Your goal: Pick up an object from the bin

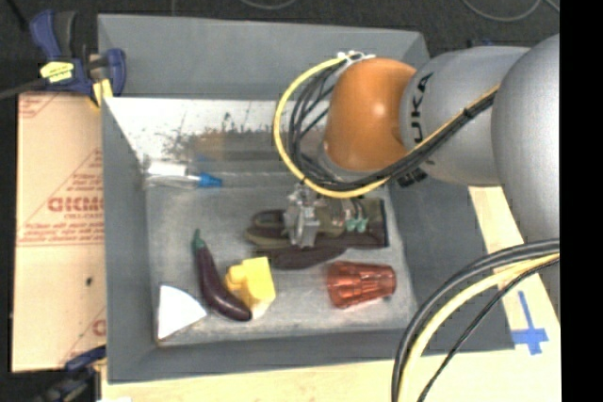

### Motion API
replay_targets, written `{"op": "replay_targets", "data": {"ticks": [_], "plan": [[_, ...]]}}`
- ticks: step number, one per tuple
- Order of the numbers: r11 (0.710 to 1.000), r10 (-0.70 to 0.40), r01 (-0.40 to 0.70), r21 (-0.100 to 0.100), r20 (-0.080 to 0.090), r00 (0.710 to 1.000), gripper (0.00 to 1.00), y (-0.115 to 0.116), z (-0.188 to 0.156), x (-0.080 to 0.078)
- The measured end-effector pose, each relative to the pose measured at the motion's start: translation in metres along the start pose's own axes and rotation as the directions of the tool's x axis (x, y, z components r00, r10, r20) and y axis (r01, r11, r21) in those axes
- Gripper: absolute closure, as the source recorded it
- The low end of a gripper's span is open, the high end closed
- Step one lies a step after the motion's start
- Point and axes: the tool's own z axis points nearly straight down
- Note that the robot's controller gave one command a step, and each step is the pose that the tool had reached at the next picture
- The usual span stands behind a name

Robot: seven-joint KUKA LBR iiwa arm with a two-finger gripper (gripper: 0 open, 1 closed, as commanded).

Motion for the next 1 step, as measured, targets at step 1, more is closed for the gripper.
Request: {"op": "replay_targets", "data": {"ticks": [1], "plan": [[1.000, 0.000, 0.000, 0.000, 0.000, 1.000, 1.00, 0.0000, 0.0000, 0.0000]]}}
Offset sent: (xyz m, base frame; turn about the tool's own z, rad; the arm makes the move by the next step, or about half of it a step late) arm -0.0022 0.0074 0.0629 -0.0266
